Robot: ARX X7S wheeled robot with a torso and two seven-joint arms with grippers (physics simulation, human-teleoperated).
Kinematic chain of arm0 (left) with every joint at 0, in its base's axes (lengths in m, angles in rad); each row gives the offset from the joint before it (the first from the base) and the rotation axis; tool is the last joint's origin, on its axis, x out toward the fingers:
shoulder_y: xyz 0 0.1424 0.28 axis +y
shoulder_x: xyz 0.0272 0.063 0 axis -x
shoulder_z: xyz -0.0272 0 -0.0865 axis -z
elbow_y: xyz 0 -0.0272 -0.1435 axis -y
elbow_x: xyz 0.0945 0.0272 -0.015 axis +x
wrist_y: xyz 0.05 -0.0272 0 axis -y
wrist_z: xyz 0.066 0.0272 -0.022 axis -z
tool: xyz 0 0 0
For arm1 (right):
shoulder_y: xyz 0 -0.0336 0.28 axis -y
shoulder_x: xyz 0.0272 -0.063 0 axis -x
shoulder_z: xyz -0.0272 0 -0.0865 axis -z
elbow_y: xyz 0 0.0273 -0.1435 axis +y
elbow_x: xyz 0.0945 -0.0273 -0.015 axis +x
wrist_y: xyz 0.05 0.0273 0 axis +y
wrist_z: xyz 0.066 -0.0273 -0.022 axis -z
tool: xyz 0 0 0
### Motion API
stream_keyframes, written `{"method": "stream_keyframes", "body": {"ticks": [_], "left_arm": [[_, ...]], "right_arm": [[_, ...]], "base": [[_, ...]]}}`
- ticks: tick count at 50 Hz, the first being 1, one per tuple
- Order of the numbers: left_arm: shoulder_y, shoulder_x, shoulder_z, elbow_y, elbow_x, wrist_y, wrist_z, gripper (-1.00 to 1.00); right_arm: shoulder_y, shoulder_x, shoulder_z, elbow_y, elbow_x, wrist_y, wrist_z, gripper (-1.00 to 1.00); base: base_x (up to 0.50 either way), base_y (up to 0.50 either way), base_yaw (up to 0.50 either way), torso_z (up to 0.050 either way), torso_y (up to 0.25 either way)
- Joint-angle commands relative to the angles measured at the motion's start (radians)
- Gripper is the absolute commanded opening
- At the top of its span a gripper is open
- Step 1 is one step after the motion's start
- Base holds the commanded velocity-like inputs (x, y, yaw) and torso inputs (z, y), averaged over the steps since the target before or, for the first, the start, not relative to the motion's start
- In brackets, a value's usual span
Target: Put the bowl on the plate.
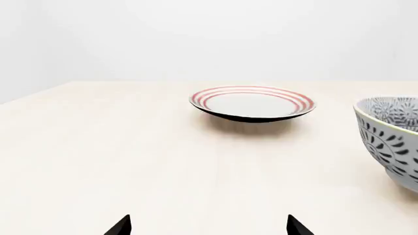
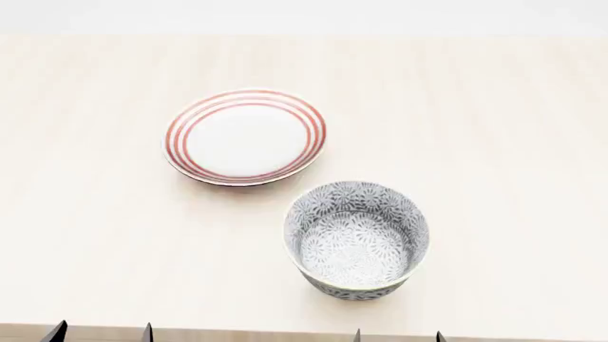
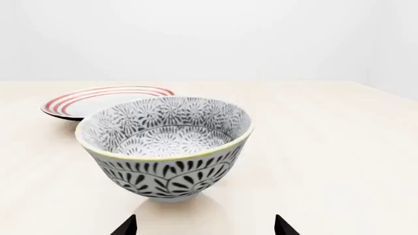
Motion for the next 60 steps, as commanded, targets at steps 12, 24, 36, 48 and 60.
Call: {"method": "stream_keyframes", "body": {"ticks": [12, 24, 36, 48, 60], "left_arm": [[-0.005, -0.047, 0.055, -0.016, -0.048, 0.008, -0.053, 1.00], [0.003, -0.030, 0.045, 0.012, -0.017, -0.016, -0.035, 1.00], [0.007, -0.058, 0.054, 0.116, -0.058, -0.022, -0.073, 1.00], [-0.015, -0.089, -0.063, 0.458, -0.073, 0.014, -0.191, 1.00], [-0.018, -0.098, -0.096, 0.505, -0.079, 0.041, -0.247, 1.00]], "right_arm": [[0.002, 0.046, -0.057, 0.001, 0.046, 0.007, 0.060, 1.00], [0.000, 0.030, -0.038, -0.003, 0.029, 0.009, 0.042, 1.00], [0.011, 0.060, -0.049, -0.066, 0.049, -0.002, 0.090, 1.00], [0.026, 0.060, 0.046, -0.325, 0.122, -0.192, 0.187, 1.00], [0.021, 0.076, 0.045, -0.358, 0.168, -0.239, 0.213, 1.00]], "base": [[0.00, 0.00, 0.00, 0.000, 0.000], [0.00, 0.00, 0.00, 0.000, 0.000], [0.00, 0.00, 0.00, 0.000, 0.000], [0.00, 0.00, 0.00, 0.000, 0.000], [0.41, 0.00, 0.00, 0.000, 0.000]]}}
